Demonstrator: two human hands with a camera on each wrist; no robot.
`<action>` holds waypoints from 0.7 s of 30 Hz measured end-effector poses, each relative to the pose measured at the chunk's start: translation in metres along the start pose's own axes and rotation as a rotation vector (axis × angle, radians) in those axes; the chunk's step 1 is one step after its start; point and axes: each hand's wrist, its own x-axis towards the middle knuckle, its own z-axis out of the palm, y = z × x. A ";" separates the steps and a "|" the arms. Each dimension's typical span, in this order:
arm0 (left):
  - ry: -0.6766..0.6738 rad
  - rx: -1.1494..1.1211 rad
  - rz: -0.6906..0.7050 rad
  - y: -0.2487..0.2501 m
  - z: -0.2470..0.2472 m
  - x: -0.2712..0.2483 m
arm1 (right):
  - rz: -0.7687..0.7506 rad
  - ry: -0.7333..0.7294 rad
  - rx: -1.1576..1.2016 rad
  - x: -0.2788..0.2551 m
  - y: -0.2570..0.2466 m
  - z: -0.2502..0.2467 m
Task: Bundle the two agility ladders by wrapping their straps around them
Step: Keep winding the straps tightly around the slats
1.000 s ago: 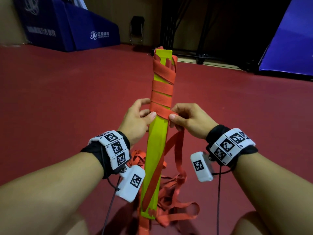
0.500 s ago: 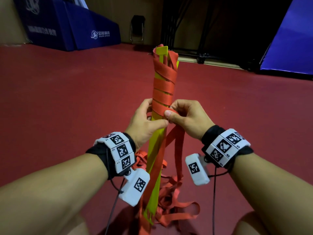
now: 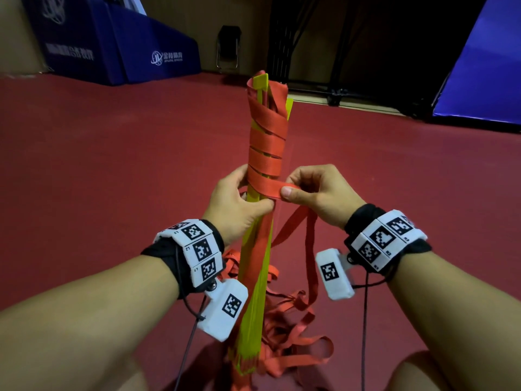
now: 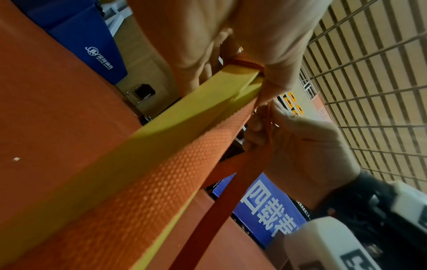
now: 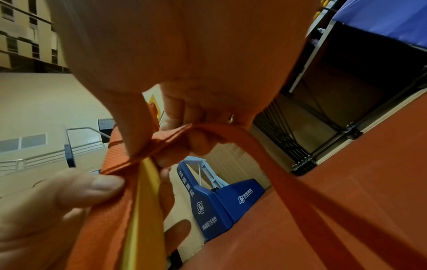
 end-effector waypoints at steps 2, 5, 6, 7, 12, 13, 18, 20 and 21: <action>-0.015 -0.024 0.001 0.000 -0.001 0.000 | 0.006 -0.048 -0.070 0.001 0.000 0.000; -0.029 -0.122 -0.018 0.002 -0.001 0.001 | 0.003 -0.099 -0.158 0.001 0.001 0.001; -0.028 -0.168 -0.027 0.001 0.000 0.002 | -0.003 -0.095 -0.160 0.001 0.000 0.001; -0.032 -0.224 -0.046 0.001 0.001 0.002 | -0.016 -0.087 -0.145 0.001 0.000 0.002; -0.053 -0.362 -0.144 0.002 0.007 0.003 | -0.084 -0.027 0.016 0.003 0.002 0.007; -0.059 -0.357 -0.151 0.003 0.007 0.002 | -0.090 -0.018 0.035 0.003 0.002 0.007; -0.060 -0.292 -0.096 0.008 0.012 0.000 | -0.111 0.071 0.036 0.003 0.003 0.009; -0.076 -0.234 -0.047 0.008 0.012 0.000 | -0.111 0.113 0.011 0.003 0.002 0.010; -0.092 -0.205 -0.029 0.007 0.011 0.000 | -0.109 0.130 -0.002 0.004 0.002 0.010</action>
